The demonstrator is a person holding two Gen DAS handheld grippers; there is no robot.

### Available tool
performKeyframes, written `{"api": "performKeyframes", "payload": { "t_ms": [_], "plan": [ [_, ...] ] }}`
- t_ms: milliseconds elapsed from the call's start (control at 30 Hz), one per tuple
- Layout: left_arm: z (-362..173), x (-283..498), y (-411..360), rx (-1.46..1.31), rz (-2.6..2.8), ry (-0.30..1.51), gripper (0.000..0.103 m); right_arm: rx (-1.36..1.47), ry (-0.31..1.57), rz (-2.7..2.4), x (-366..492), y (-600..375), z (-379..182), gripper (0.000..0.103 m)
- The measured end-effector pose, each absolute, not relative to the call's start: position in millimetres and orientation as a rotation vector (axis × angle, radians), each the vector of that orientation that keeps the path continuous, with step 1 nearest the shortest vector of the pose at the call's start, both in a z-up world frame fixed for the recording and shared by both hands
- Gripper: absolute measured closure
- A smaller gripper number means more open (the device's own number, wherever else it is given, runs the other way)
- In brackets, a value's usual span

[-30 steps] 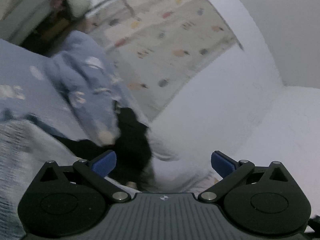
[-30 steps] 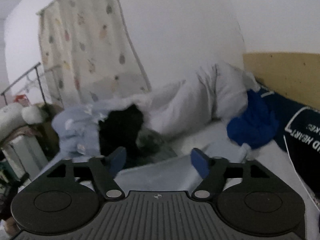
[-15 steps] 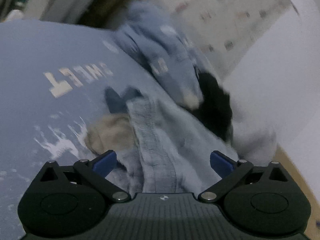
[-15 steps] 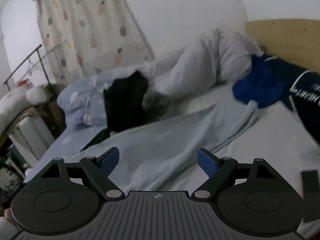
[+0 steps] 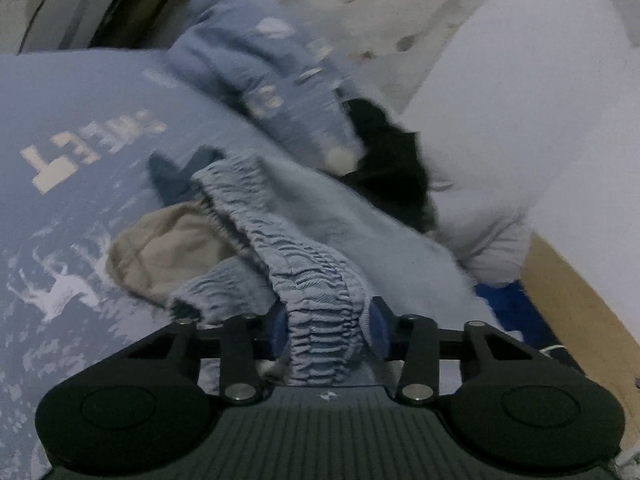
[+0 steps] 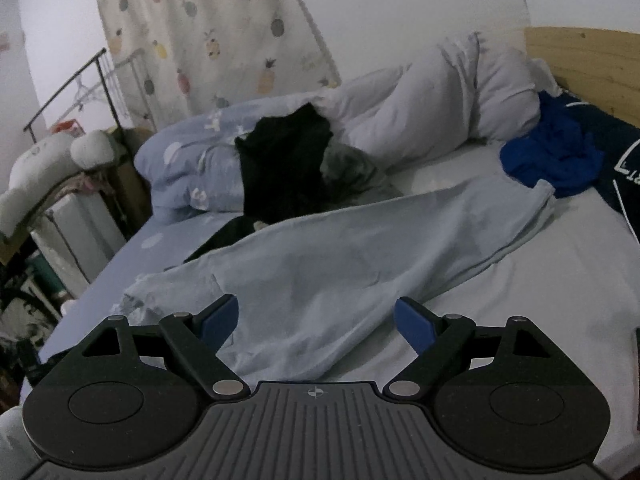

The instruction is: Fold clothes

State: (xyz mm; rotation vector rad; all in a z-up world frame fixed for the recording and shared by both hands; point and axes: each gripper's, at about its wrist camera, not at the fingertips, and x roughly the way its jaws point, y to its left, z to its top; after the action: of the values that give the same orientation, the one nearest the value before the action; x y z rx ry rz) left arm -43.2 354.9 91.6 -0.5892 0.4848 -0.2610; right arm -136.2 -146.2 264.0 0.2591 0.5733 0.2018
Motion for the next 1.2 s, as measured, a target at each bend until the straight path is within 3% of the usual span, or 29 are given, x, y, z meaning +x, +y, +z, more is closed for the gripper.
{"api": "performKeyframes", "payload": {
  "t_ms": [33,67,100,267,433,533,700,767,833,900,1000,1100,1200],
  "plan": [
    [96.3,-50.0,351.7,-0.582,-0.284,0.469,0.071,0.260,0.568,0.201,-137.2,-146.5,265.1,0.015],
    [100.3,-56.1,347.2,-0.574,-0.298,0.460,0.084,0.262,0.565,0.199,-138.0,-146.7,266.7,0.015],
    [104.3,-62.3,342.7,-0.567,-0.311,0.452,0.086,0.263,0.560,0.198,-139.6,-147.4,269.1,0.015],
    [120.6,-101.9,323.4,-0.504,-0.439,0.473,0.086,0.286,0.526,0.193,-146.3,-155.0,279.3,0.015],
    [91.8,-111.0,340.3,-0.554,-0.380,0.705,0.087,0.315,0.533,0.190,-146.6,-164.1,274.8,0.015],
    [79.3,-114.1,363.7,-0.668,-0.317,0.727,0.086,0.320,0.556,0.213,-144.7,-166.5,267.6,0.015],
    [92.8,-121.1,367.8,-0.603,-0.232,0.744,0.076,0.315,0.602,0.257,-136.3,-165.2,249.4,0.012],
    [106.9,-127.8,368.1,-0.558,-0.194,0.737,0.068,0.328,0.624,0.273,-131.5,-164.5,239.5,0.012],
    [122.4,-138.4,368.8,-0.508,-0.195,0.715,0.054,0.339,0.642,0.293,-126.3,-162.3,231.0,0.011],
    [138.8,-147.4,365.7,-0.462,-0.207,0.656,0.029,0.357,0.661,0.313,-120.4,-158.2,219.6,0.011],
    [163.4,-147.6,363.6,-0.466,-0.260,0.544,0.021,0.379,0.685,0.333,-113.0,-150.2,202.0,0.011],
    [174.2,-136.9,351.0,-0.499,-0.289,0.455,0.020,0.408,0.710,0.363,-113.9,-141.6,187.9,0.011],
    [160.9,-110.0,329.2,-0.494,-0.281,0.488,0.020,0.415,0.739,0.382,-117.9,-140.3,176.4,0.011]
  ]
}}
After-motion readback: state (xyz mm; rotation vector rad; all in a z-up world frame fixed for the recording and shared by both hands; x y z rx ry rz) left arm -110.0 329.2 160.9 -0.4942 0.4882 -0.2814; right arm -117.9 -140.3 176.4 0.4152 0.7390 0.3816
